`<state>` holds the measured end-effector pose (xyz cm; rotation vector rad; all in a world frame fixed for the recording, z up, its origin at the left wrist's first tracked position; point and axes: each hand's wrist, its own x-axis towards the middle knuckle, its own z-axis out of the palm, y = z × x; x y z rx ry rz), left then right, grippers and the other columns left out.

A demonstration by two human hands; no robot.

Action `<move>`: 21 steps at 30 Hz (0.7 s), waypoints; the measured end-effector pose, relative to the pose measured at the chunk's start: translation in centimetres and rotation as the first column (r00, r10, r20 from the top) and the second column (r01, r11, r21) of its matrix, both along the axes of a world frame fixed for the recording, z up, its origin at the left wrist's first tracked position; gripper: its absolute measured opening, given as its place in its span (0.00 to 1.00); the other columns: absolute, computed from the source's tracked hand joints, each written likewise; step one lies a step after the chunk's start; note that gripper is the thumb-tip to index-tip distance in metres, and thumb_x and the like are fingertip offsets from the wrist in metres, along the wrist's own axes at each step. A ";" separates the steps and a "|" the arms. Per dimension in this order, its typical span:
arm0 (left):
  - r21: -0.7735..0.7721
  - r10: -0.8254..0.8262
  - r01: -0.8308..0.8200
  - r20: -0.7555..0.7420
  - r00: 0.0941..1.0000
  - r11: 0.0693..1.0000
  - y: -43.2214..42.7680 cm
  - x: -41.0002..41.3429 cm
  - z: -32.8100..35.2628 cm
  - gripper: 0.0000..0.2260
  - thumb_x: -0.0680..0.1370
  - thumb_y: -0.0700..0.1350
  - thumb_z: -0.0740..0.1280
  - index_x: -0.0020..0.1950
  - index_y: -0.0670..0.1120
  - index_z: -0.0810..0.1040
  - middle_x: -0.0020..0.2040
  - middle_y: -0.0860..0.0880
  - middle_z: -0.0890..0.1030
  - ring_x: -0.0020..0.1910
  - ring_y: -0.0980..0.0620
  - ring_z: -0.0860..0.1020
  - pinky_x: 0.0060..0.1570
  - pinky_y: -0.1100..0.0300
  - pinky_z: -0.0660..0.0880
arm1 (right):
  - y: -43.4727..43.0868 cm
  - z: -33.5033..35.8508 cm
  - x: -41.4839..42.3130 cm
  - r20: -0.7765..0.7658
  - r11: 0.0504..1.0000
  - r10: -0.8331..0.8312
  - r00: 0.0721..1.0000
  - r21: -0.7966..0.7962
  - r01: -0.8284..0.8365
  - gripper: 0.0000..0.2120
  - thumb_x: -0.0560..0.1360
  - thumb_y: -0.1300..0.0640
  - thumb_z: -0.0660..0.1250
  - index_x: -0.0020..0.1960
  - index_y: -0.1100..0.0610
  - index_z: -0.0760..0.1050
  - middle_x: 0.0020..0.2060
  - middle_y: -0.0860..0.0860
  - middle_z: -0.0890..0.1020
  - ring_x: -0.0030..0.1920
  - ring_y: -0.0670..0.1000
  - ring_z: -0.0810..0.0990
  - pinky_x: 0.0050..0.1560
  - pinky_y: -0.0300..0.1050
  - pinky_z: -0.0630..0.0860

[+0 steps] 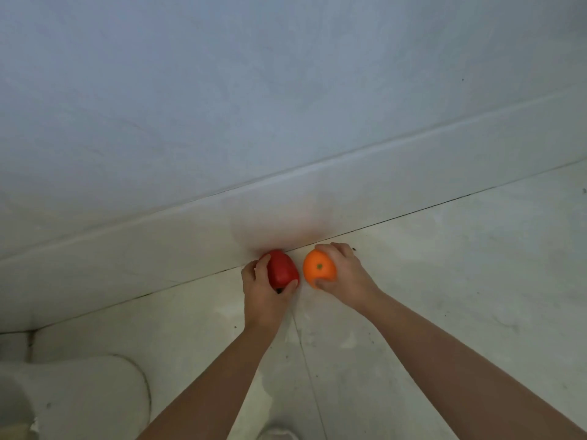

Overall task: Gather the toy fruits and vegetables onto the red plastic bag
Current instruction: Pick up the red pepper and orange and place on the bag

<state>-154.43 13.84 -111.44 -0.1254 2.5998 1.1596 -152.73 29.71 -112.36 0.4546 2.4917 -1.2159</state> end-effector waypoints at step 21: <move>0.319 -0.079 0.099 -0.074 0.994 0.943 0.4 2.4 10.1 0.28 0.68 0.37 0.73 0.61 0.56 0.68 0.60 0.53 0.69 0.56 0.55 0.73 0.44 0.70 0.74 | 2.6 8.7 2.0 0.013 0.947 -0.213 0.977 -0.244 0.210 0.27 0.65 0.56 0.72 0.59 0.39 0.67 0.55 0.52 0.65 0.49 0.49 0.74 0.39 0.30 0.69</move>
